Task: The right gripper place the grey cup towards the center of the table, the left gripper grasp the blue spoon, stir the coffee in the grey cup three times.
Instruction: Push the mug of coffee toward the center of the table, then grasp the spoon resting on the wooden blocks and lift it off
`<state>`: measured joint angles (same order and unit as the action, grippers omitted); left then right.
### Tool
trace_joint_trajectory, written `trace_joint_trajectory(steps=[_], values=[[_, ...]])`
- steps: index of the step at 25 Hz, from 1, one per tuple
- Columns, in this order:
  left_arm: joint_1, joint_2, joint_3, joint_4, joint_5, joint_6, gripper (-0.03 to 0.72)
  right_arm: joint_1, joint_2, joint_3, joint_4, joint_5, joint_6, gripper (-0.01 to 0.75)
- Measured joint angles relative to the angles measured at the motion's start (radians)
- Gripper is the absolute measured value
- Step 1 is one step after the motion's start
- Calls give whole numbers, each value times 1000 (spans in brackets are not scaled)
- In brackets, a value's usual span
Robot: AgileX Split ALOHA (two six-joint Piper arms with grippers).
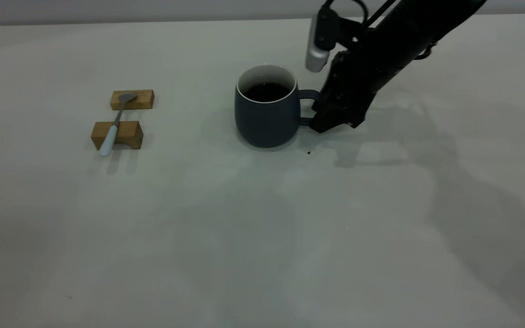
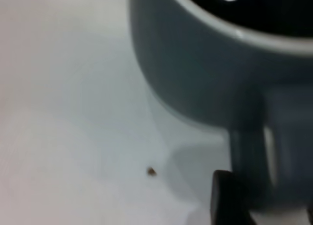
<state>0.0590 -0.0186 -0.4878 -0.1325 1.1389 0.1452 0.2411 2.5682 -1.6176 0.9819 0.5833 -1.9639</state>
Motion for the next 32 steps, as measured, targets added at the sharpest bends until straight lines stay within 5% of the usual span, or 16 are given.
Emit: trace_joint_trajectory(steps=[6, 10, 17, 19, 32], values=[[0, 0, 0, 0, 0, 0, 436, -41, -1, 0, -54, 51, 88, 488], [0, 0, 0, 0, 0, 0, 436, -85, -38, 0, -180, 163, 321, 489], [0, 0, 0, 0, 0, 0, 436, -113, -279, 2, -379, 303, 1299, 489], [0, 0, 0, 0, 0, 0, 436, -126, -373, 33, -473, 323, 1462, 489], [0, 0, 0, -1, 0, 0, 436, -140, -1339, 741, -845, 326, 1844, 489]])
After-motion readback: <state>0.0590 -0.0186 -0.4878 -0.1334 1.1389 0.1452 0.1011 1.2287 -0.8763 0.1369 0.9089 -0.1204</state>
